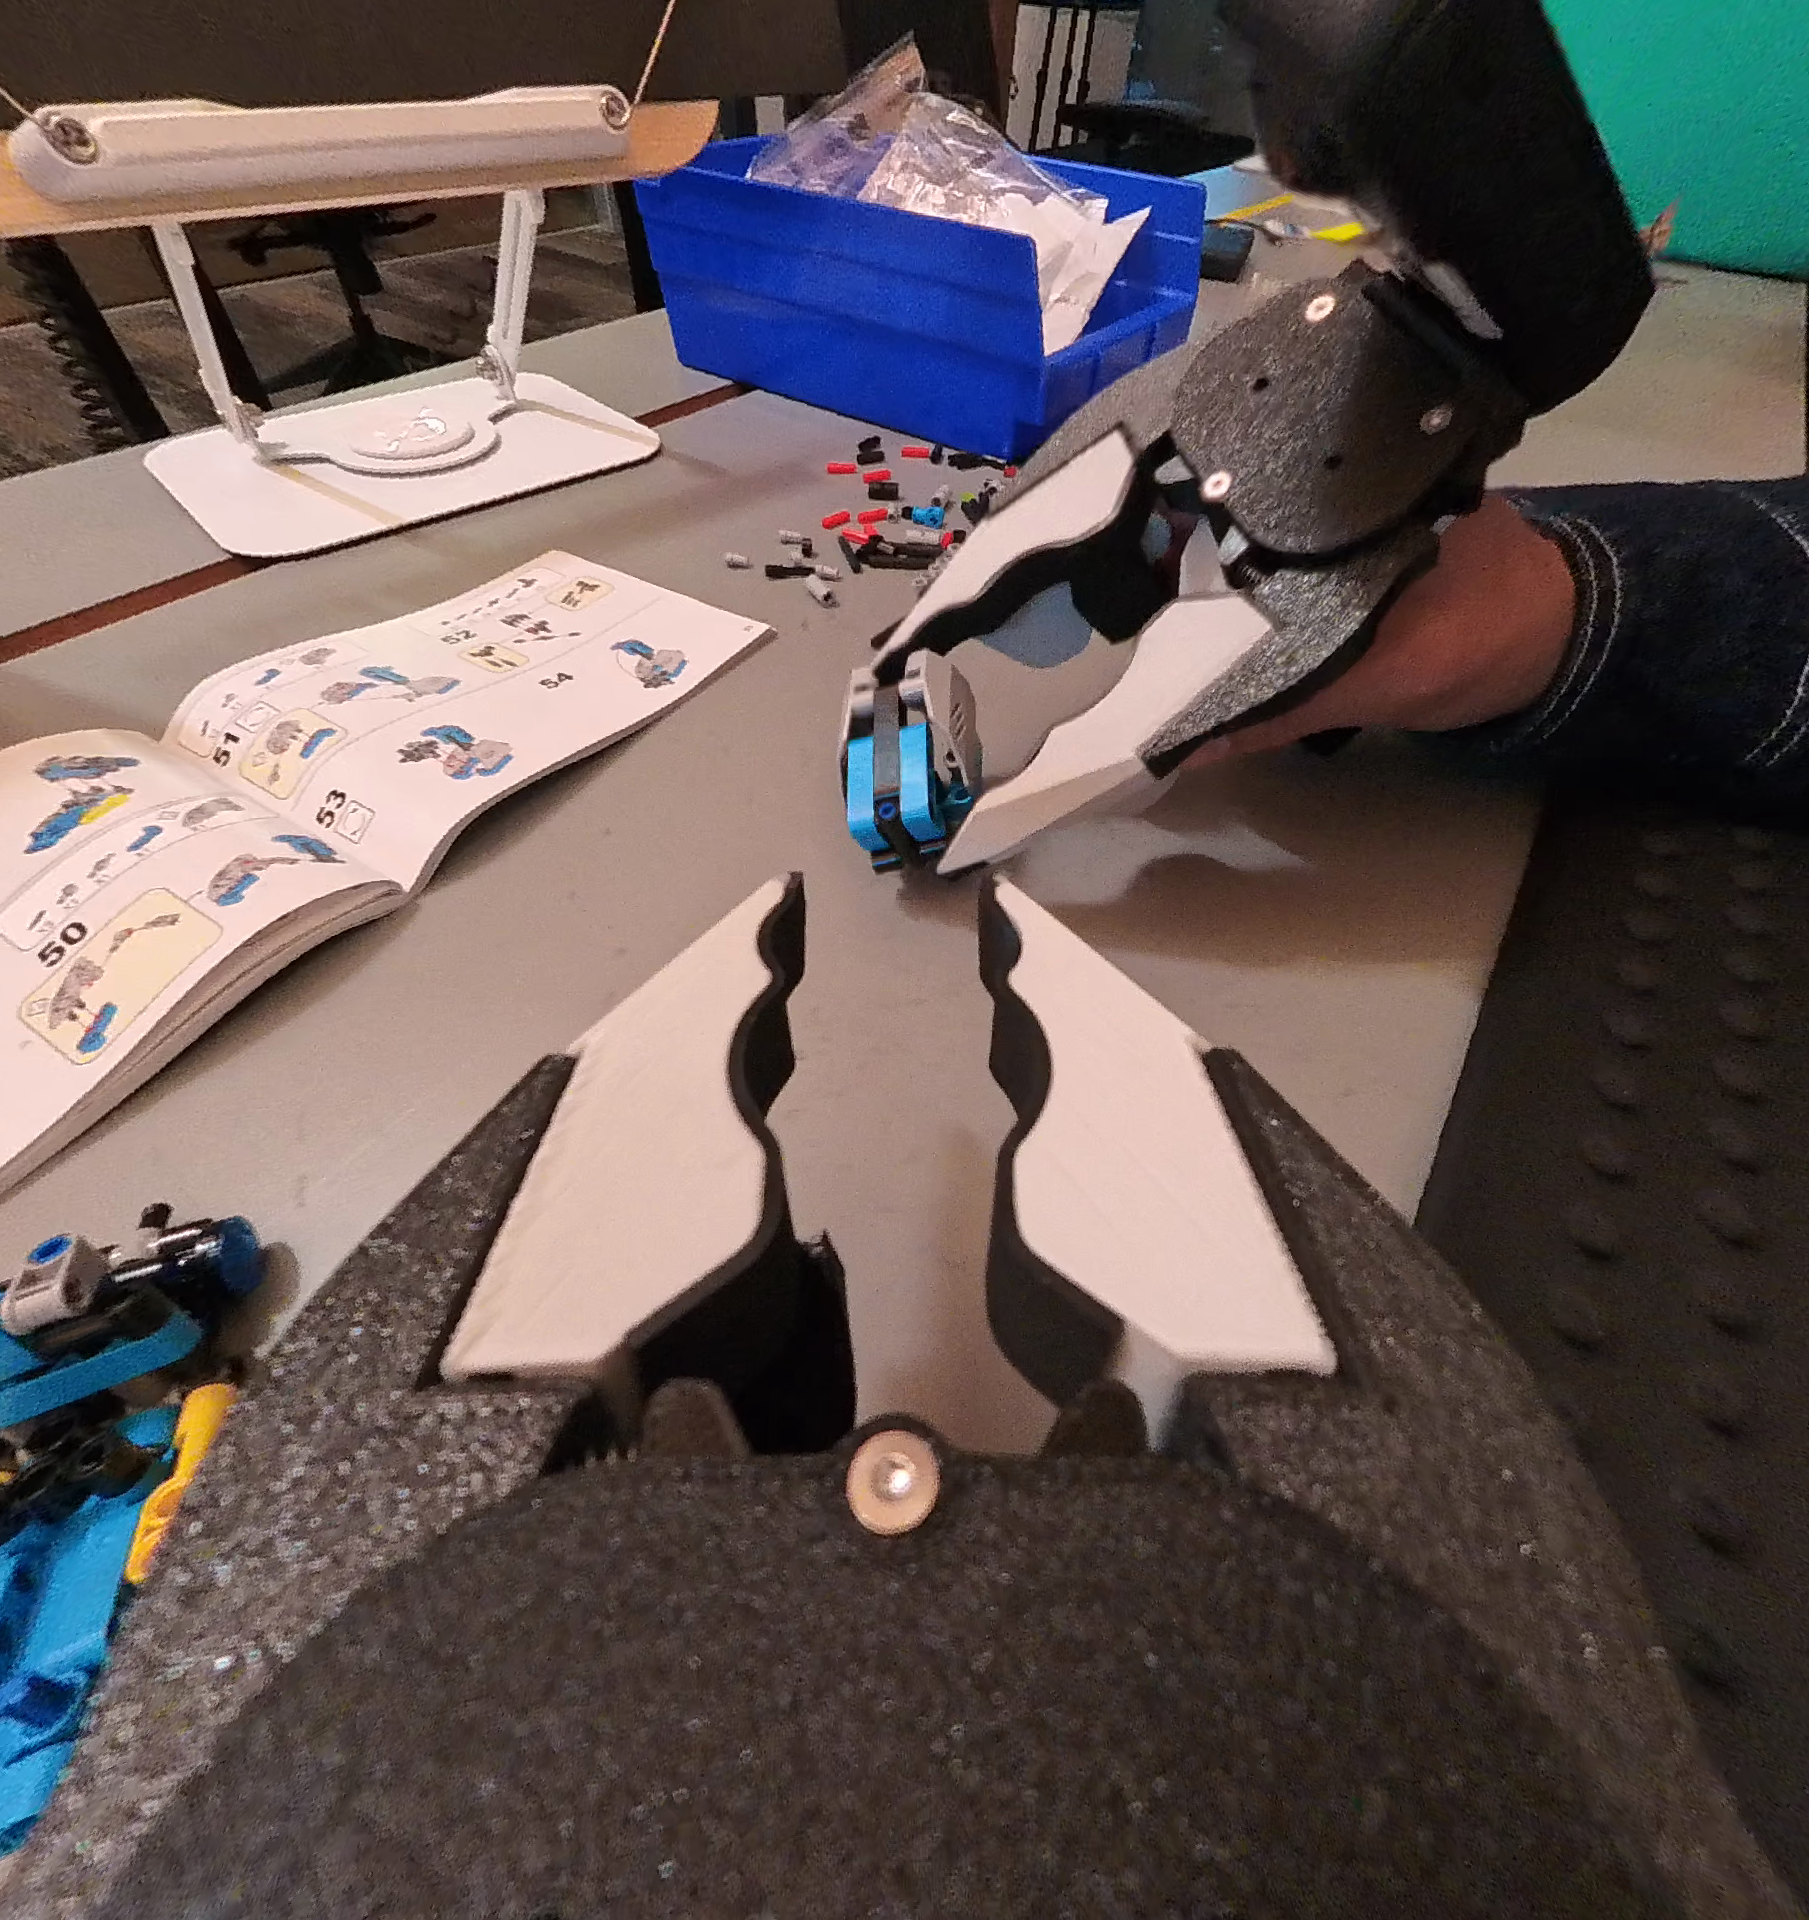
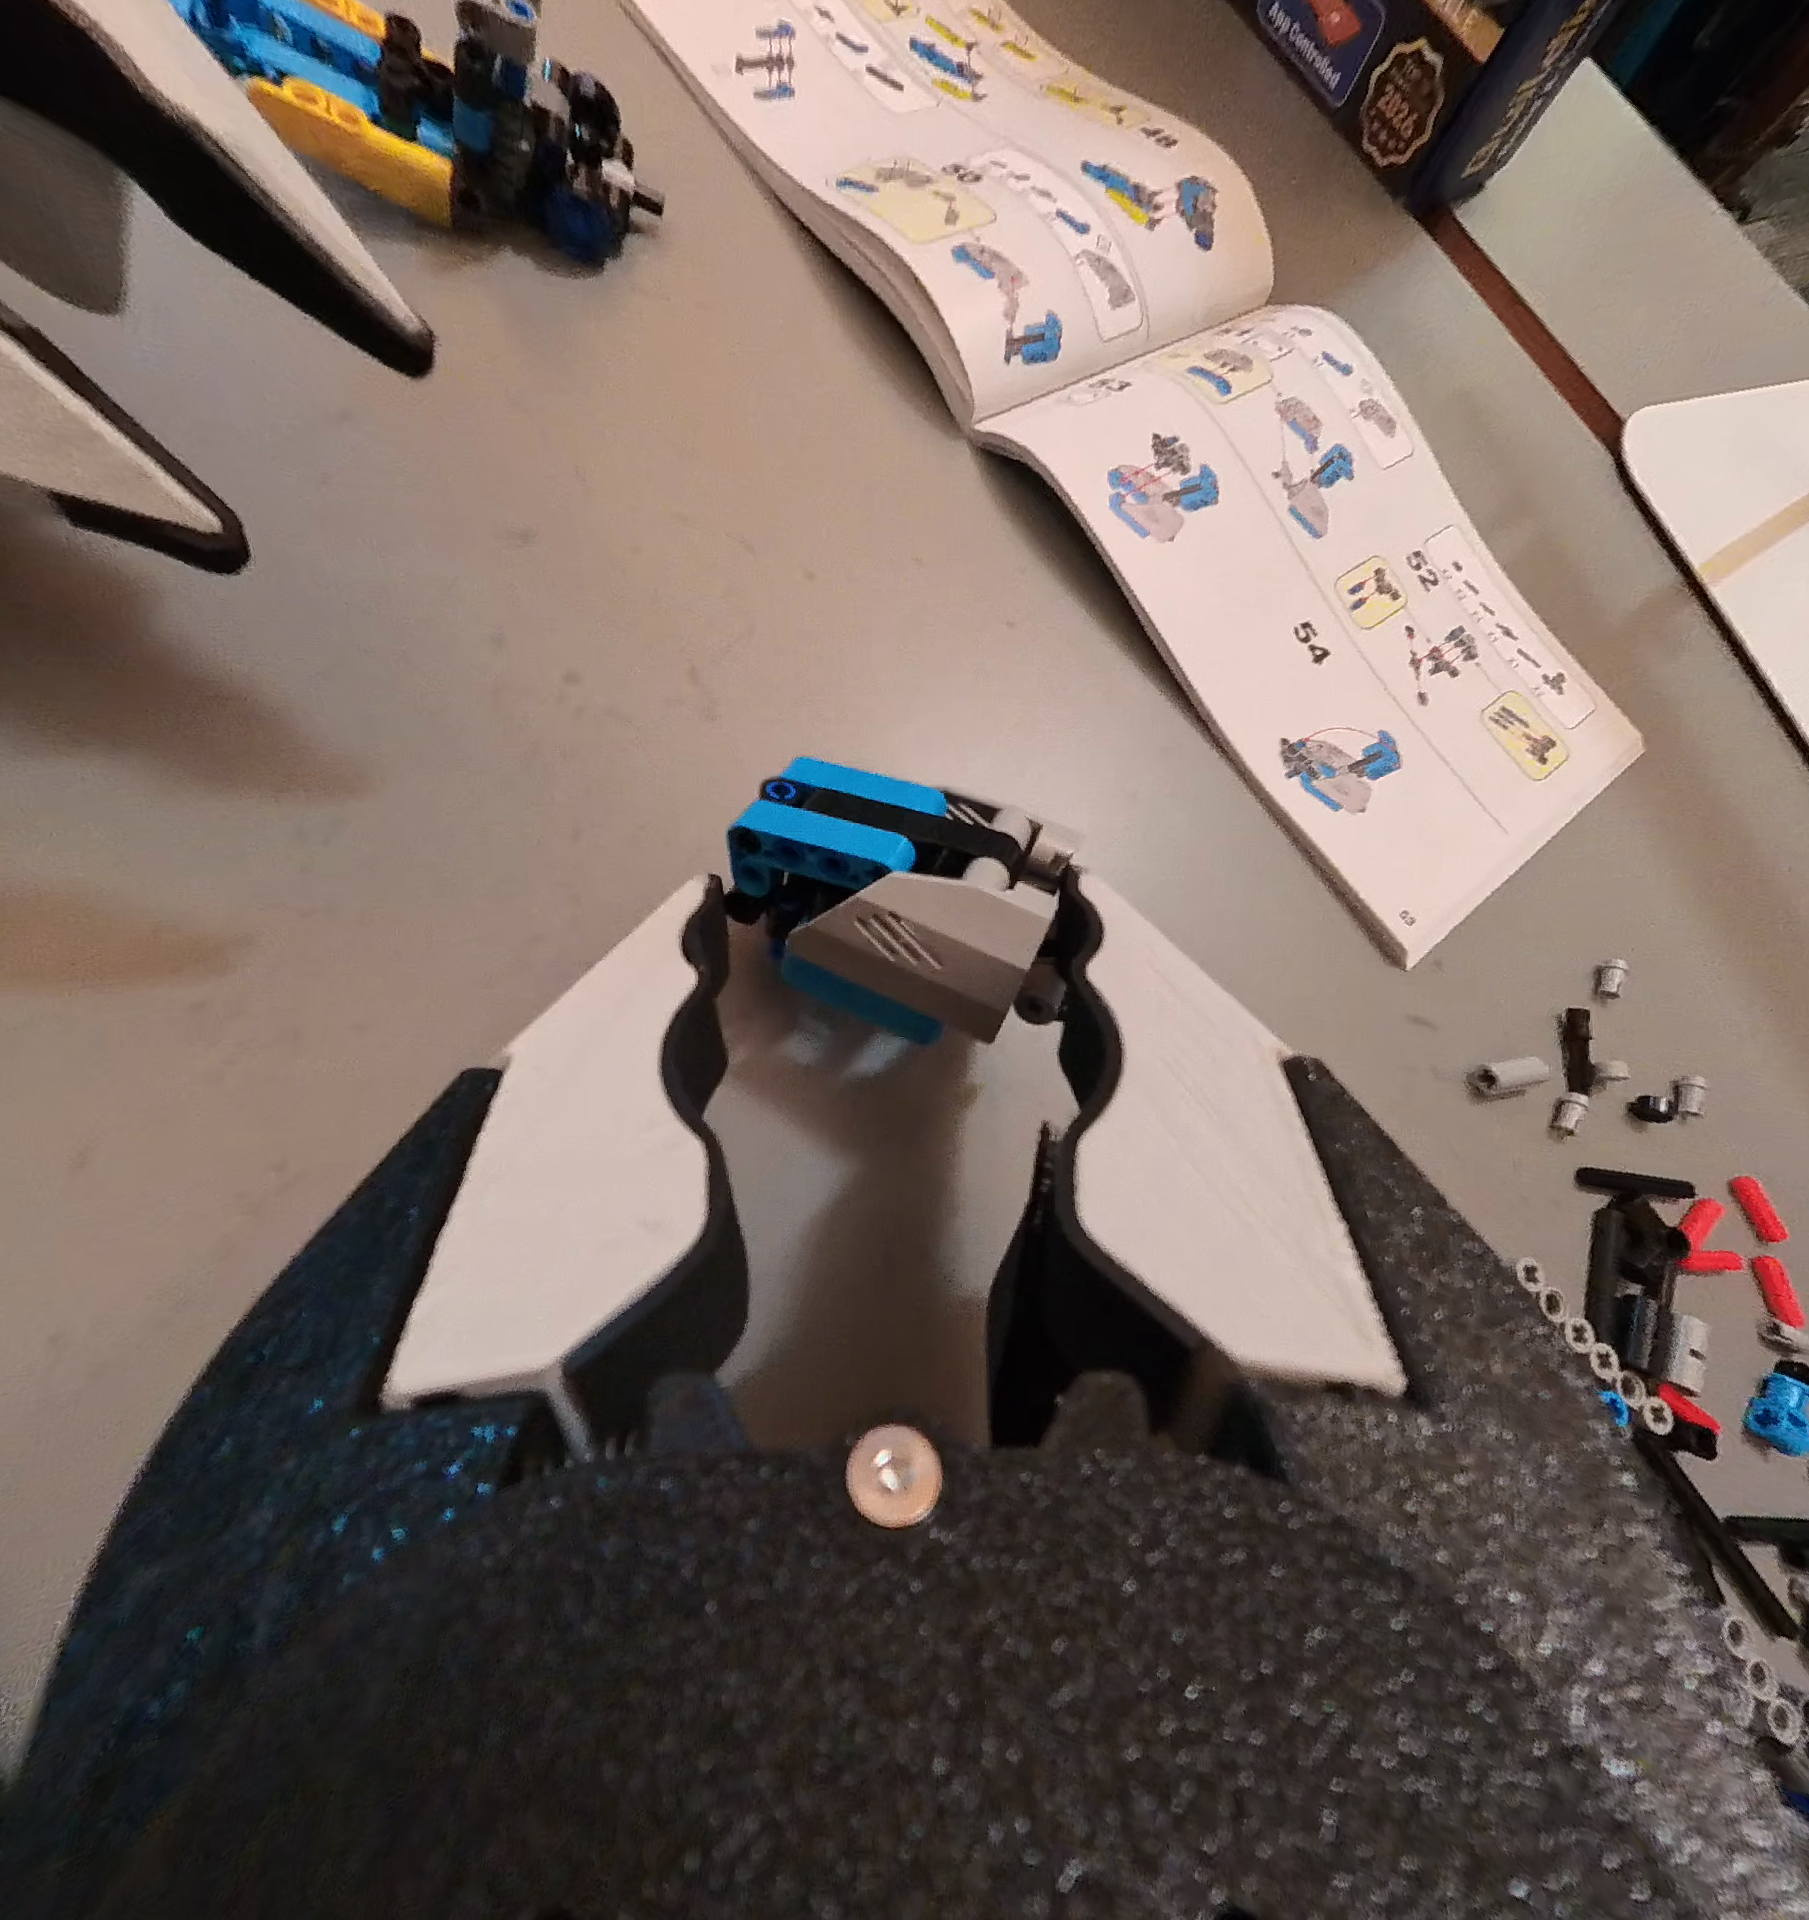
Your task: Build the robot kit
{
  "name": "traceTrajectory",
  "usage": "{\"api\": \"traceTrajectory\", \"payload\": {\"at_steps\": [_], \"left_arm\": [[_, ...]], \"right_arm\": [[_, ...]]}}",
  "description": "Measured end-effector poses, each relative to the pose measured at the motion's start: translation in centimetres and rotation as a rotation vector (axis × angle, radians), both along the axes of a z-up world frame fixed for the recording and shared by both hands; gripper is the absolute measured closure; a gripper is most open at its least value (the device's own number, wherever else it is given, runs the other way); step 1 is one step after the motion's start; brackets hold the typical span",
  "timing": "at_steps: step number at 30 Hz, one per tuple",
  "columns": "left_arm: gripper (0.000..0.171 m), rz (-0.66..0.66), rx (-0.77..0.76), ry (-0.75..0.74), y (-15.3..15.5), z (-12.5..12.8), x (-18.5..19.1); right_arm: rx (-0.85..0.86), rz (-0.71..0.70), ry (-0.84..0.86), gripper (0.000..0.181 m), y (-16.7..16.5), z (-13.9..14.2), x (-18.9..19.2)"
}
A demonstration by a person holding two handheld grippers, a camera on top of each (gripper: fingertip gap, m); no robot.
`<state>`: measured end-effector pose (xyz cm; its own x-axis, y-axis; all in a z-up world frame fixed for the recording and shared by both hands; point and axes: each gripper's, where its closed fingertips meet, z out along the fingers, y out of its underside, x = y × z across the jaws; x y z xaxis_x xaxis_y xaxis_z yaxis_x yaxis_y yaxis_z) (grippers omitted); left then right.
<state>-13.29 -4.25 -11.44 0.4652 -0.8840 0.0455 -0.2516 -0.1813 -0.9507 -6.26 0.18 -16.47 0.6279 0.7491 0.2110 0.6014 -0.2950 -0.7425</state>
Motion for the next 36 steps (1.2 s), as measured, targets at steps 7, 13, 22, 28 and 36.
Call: {"api": "traceTrajectory", "payload": {"at_steps": [7, 13, 22, 28, 36], "left_arm": [[0.139, 0.0, 0.061, 0.05, -0.2, -0.3, 0.2], [0.139, 0.002, 0.053, 0.038, -0.1, -0.1, 0.2], [0.134, -0.005, -0.079, 0.334, 2.6, 2.0, -0.3], [0.095, 0.151, -0.282, 0.447, 13.5, -0.9, 1.4], [0.086, 0.307, -0.36, 0.455, 20.1, -6.3, 3.9]], "right_arm": [[-0.101, 0.008, 0.088, 0.117, -0.4, -0.9, -0.4], [-0.154, -0.001, 0.132, 0.117, -0.5, -1.1, -0.2], [-0.177, -0.006, 0.205, 0.108, -0.4, -0.5, 0.2], [-0.145, -0.137, 0.457, 0.11, -0.4, 3.0, 2.1], [-0.118, -0.124, 0.49, 0.118, -0.5, 3.3, 2.9]]}}
